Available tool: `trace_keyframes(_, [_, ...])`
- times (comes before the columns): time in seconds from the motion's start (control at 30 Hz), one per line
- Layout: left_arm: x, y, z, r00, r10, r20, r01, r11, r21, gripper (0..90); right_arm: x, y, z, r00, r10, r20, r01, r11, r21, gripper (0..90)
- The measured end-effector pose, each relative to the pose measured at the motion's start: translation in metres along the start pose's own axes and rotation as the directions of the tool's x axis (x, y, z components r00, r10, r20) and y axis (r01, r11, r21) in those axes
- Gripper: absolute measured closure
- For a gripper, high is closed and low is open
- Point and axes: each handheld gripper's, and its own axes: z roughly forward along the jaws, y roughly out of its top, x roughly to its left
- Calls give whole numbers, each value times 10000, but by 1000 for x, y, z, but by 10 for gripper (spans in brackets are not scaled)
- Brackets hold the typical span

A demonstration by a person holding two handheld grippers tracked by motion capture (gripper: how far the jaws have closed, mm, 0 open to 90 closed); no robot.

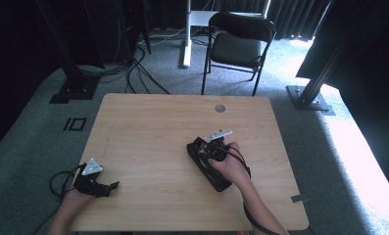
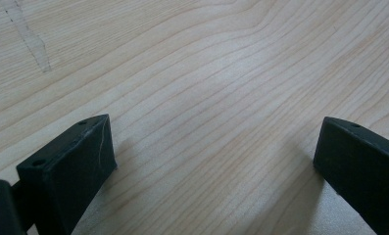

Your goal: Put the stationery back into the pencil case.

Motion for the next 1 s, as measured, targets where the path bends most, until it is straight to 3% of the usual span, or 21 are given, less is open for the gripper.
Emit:
trace_keyframes(0.17, [0,0,0,10000,-3,1,3,10000,0,21,0,0,4,9999,-116,91,113,9995,286,668])
trace_keyframes(0.27, [0,0,0,10000,0,-5,0,10000,8,21,-1,-1,5,10000,10,24,-11,9997,238,615])
trace_keyframes(0.4, [0,0,0,10000,-1,-5,1,10000,8,21,-1,-1,1,10000,-56,6,56,9999,128,612])
trace_keyframes(0.7, [0,0,0,10000,12,-5,-12,10000,-1,21,-9,7,-27,9994,306,-136,-319,9934,-1100,613])
trace_keyframes(0.83, [0,0,0,10000,1,-7,-1,10000,8,21,-21,9,-37,9978,643,165,-607,9848,-1630,613])
trace_keyframes(1.0, [0,0,0,10000,-1,-5,1,10000,8,21,-40,6,-38,9923,1024,694,-884,9794,-1818,612])
